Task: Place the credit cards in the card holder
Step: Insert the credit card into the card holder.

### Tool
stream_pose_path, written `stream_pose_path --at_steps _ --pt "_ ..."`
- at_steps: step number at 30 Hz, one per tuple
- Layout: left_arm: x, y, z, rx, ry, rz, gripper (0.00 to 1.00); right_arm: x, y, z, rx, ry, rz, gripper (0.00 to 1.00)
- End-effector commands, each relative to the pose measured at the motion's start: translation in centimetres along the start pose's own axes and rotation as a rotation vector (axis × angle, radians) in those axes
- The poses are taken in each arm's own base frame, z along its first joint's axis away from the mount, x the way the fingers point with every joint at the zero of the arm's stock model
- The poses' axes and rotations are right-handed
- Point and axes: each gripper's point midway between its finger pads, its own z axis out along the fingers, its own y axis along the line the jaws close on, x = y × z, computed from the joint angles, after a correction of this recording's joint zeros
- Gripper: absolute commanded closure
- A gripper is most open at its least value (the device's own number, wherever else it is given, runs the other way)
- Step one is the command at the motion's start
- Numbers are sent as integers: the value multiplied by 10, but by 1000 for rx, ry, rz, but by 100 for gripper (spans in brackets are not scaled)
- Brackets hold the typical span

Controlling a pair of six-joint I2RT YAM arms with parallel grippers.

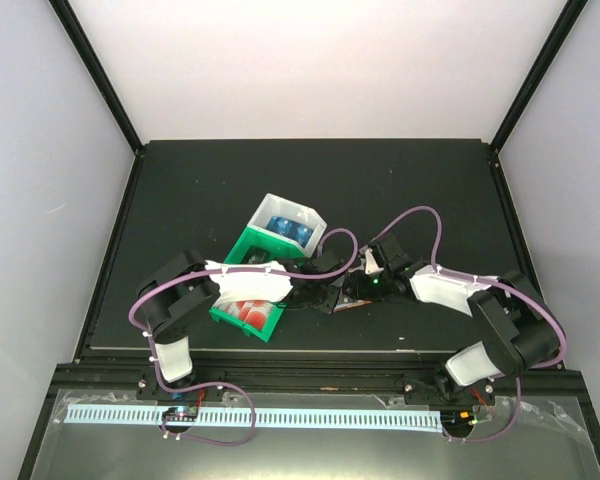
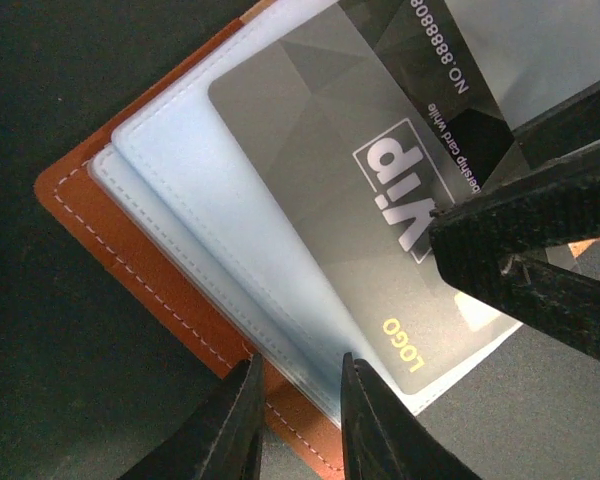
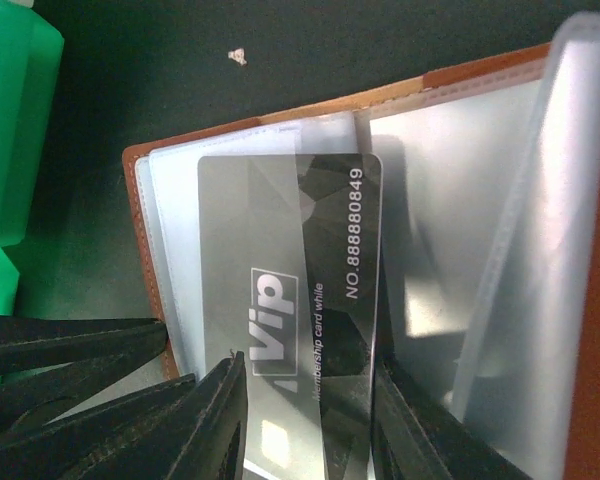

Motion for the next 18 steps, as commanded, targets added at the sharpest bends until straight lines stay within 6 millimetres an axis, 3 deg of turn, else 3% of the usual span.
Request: stream_pose_path --at_steps 1,8,13,18 --pt "16 2 10 -5 53 12 76 -3 11 5 -26 1 -74 65" --pt "8 5 -3 -21 17 16 67 -21 -15 -5 162 -80 -61 65" --pt "-5 3 -16 -24 -29 8 62 -28 -15 -11 191 -108 -67 65" --pt "-17 6 -27 -45 -88 -21 65 -29 -10 -9 167 -102 -82 68"
